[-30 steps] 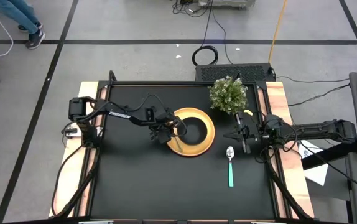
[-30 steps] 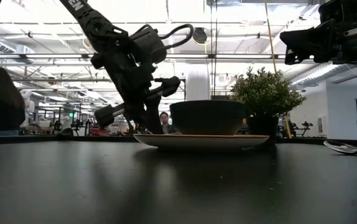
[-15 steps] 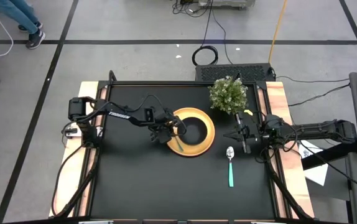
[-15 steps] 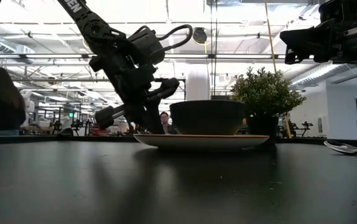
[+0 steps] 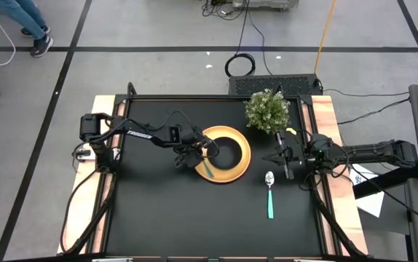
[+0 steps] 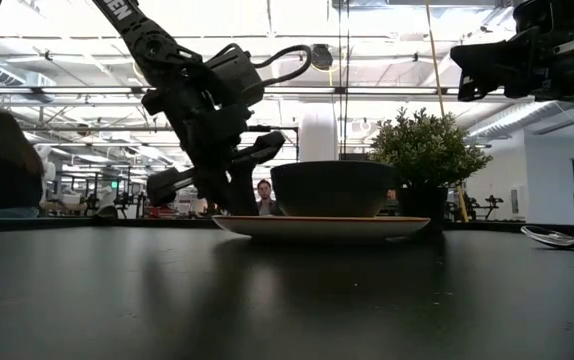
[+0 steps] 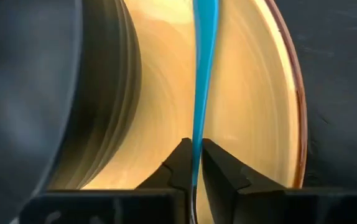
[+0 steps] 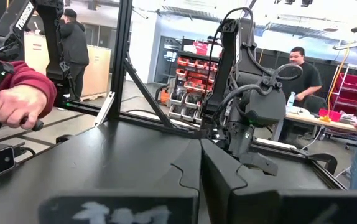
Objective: Set table place
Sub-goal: Put the blue fork on the yellow plate to the left of the black bowl
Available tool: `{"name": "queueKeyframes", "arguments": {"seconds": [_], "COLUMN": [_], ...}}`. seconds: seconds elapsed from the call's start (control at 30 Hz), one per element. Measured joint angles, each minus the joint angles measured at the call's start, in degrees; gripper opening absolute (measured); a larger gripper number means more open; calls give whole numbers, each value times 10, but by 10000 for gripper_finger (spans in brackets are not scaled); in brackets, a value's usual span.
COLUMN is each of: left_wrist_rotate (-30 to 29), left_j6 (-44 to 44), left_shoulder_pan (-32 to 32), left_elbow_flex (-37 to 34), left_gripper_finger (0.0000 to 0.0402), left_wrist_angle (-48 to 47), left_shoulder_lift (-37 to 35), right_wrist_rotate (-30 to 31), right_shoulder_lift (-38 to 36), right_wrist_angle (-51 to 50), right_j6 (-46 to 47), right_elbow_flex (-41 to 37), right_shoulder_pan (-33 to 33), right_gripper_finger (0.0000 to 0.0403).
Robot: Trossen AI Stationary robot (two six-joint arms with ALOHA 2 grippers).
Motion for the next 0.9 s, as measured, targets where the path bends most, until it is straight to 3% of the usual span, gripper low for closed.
{"name": "queueKeyframes", "arguments": {"seconds": [0.23,0.9], "left_wrist_rotate": [0,-3], "left_j6": [-7,-56], "left_shoulder_pan": [0,-8], "left_elbow_flex": [-1,-1], "left_gripper_finger": [74,77], "left_wrist_angle": [-9,8], "left_shoulder_lift": [0,1], "right_wrist_rotate": [0,0], "right_shoulder_lift": [0,0], "right_wrist_angle": [1,1], "right_j6": [0,0], "right_elbow_flex": [0,0], "right_shoulder_pan": [0,0], "right_gripper_finger": [0,0]}}
